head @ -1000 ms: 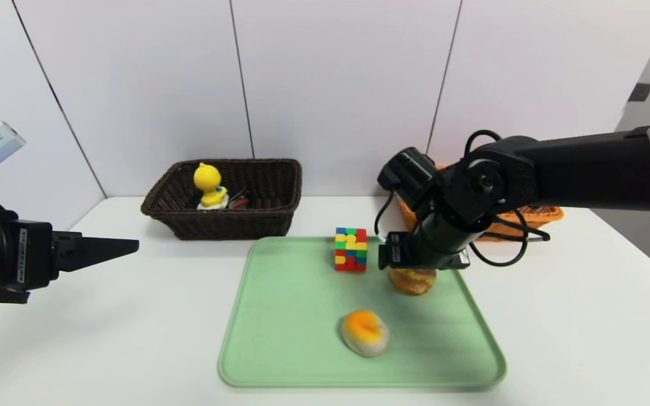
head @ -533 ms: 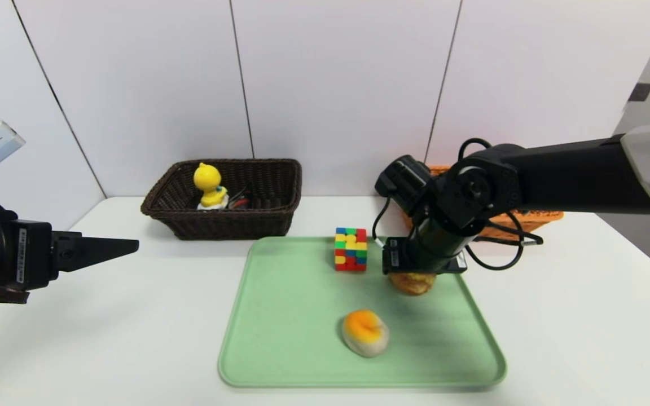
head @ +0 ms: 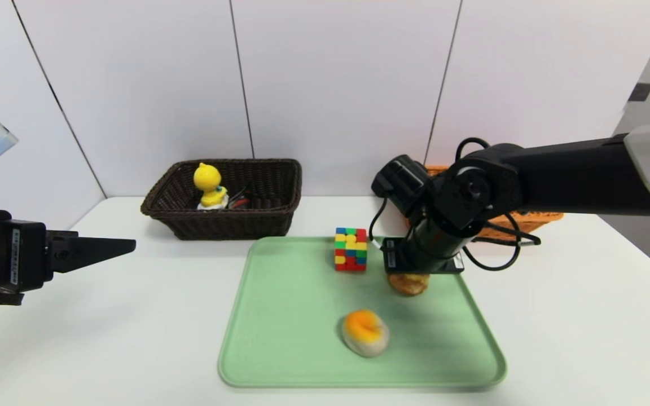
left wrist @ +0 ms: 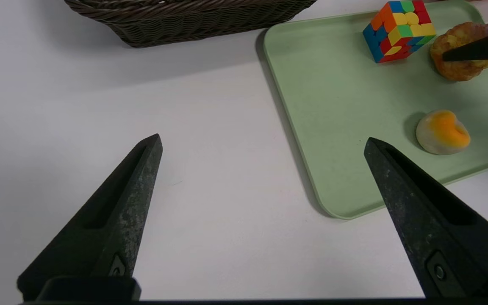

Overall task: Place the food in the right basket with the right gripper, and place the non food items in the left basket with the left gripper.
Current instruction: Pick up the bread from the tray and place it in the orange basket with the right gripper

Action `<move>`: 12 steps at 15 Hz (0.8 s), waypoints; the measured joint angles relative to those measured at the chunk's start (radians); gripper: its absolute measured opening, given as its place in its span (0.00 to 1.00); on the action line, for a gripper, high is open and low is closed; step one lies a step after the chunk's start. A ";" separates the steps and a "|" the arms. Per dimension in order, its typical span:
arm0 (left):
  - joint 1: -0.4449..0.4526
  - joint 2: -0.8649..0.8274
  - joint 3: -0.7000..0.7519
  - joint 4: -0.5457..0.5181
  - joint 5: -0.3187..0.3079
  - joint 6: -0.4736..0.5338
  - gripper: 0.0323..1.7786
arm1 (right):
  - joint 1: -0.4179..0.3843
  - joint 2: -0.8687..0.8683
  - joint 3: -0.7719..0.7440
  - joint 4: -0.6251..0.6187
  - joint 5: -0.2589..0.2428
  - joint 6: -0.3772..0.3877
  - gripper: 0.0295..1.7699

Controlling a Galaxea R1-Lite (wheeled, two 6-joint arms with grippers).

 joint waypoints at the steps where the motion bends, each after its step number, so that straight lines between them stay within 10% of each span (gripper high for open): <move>1: 0.000 -0.002 0.000 0.001 0.000 0.000 0.95 | 0.013 -0.014 -0.004 0.000 -0.001 0.001 0.44; 12: -0.001 -0.022 0.022 0.003 0.000 0.000 0.95 | -0.002 -0.132 -0.257 -0.097 0.000 -0.036 0.44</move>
